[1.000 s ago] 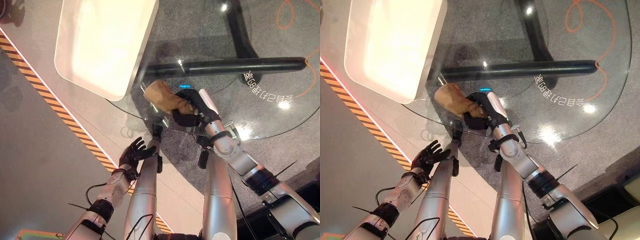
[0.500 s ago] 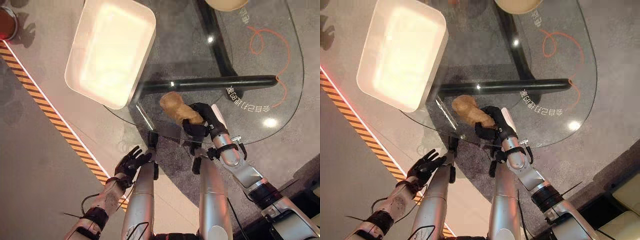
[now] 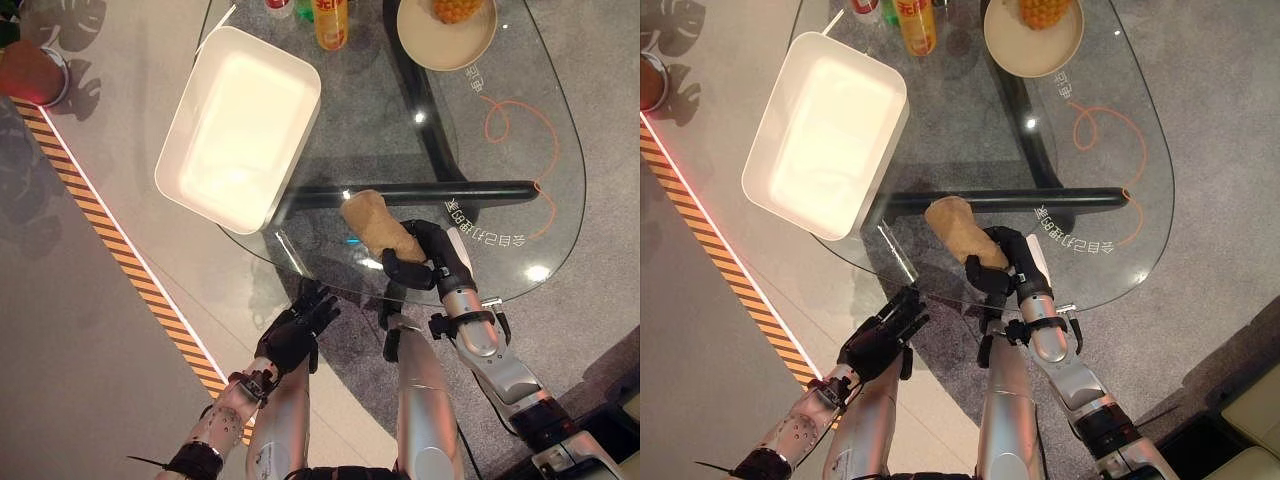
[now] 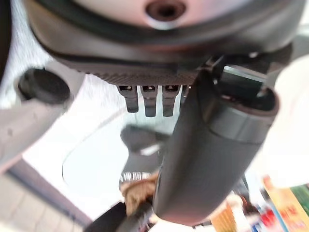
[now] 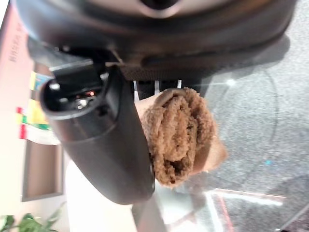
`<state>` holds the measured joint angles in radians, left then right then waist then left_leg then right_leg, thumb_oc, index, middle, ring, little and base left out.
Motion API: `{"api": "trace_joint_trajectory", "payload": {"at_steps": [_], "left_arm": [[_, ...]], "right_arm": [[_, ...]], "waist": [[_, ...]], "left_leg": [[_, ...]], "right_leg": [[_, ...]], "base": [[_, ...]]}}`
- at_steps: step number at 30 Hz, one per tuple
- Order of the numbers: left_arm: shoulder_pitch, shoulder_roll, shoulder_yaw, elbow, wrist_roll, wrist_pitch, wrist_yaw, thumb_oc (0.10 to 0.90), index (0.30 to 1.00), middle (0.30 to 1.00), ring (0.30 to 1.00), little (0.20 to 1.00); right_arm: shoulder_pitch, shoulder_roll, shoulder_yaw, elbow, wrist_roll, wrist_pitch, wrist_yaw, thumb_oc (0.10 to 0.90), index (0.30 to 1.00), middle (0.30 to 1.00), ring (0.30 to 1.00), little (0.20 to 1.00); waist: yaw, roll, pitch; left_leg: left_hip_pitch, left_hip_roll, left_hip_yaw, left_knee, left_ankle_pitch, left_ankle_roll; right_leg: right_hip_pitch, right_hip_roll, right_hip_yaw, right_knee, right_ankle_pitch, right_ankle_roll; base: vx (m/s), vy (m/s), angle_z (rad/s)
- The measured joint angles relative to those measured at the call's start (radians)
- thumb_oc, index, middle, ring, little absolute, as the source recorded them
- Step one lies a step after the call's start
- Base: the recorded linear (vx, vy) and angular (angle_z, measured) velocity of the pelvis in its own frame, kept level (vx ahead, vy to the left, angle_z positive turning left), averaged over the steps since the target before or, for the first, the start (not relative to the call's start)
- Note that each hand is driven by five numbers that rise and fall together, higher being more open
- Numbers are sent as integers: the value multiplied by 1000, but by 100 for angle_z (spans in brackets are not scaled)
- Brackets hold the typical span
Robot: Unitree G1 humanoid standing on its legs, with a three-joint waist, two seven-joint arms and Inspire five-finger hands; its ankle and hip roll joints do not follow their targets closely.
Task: Wipe the table with a cloth and put it in the basket.
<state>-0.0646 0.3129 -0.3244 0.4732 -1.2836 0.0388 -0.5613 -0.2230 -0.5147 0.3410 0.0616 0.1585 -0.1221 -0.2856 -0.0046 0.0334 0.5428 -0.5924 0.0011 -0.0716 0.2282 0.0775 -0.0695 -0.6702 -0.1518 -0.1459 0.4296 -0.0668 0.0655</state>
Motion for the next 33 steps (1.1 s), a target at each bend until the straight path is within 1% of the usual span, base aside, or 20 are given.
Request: {"api": "trace_joint_trajectory", "payload": {"at_steps": [2,5,9,10,13,16,23,25,29,33], "left_arm": [[5,2,0,-16,-7,0,-26,800,900,900,900,900],[3,3,-7,-41,-42,1,-46,800,900,900,900,900],[-20,8,-16,-73,-59,6,-58,800,900,900,900,900],[-28,10,-14,-78,-69,8,-58,800,900,900,900,900],[-43,12,-12,-87,-113,17,-57,800,900,900,900,900],[-49,12,-8,-104,-141,13,-56,800,900,900,900,900],[-68,14,23,-133,-155,-28,7,800,900,900,900,900],[-80,16,22,-136,-156,-32,8,800,900,900,900,900],[-96,16,22,-168,-169,-65,25,800,900,900,900,900],[-99,17,26,-185,-195,-94,25,800,900,900,900,900]], "right_arm": [[1,0,-12,-18,12,-16,8,100,300,300,300,200],[4,1,-21,-56,89,-23,49,100,300,300,300,200],[-2,-1,-21,-91,199,-25,179,100,300,300,300,200],[-8,-6,-12,-93,226,-25,228,100,300,300,300,200],[-15,-29,12,-93,238,-25,289,100,300,300,300,200],[-17,-48,22,-93,238,-24,327,100,300,300,300,200],[-19,-52,30,-106,236,-17,352,100,300,300,300,200],[-21,-59,38,-114,235,-17,352,100,300,300,300,200],[-34,-69,70,-118,194,-1,349,100,300,300,300,200],[-37,-70,76,-118,170,8,335,100,300,300,300,200]], "waist": [[-1,0,0],[-4,-2,1],[-10,-5,2],[-12,-10,2],[-12,-15,2],[-14,-18,4],[-29,-32,4],[-28,-32,4],[-28,-33,4],[-28,-33,4]], "left_leg": [[0,0,0,0,0,0],[0,1,0,1,0,0],[0,3,1,1,-1,1],[0,4,2,1,-1,1],[0,6,2,1,-1,0],[1,6,2,1,-1,0],[-1,9,2,2,-1,0],[-1,10,2,2,-1,0],[-4,11,3,1,-2,-1],[-12,11,4,2,-3,-1]], "right_leg": [[0,0,0,1,0,0],[0,1,0,0,0,0],[0,3,1,0,0,0],[0,4,1,-1,0,0],[1,6,1,-2,1,-1],[1,6,1,-2,1,-1],[1,9,1,-3,1,-1],[1,10,1,-4,1,-1],[-2,11,1,-5,1,-1],[-10,11,2,-6,1,-1]], "base": [[0,0,0],[0,0,0],[0,0,0],[0,0,0],[0,0,0],[0,0,0],[0,0,0],[0,0,0],[0,0,0],[0,0,0]]}}
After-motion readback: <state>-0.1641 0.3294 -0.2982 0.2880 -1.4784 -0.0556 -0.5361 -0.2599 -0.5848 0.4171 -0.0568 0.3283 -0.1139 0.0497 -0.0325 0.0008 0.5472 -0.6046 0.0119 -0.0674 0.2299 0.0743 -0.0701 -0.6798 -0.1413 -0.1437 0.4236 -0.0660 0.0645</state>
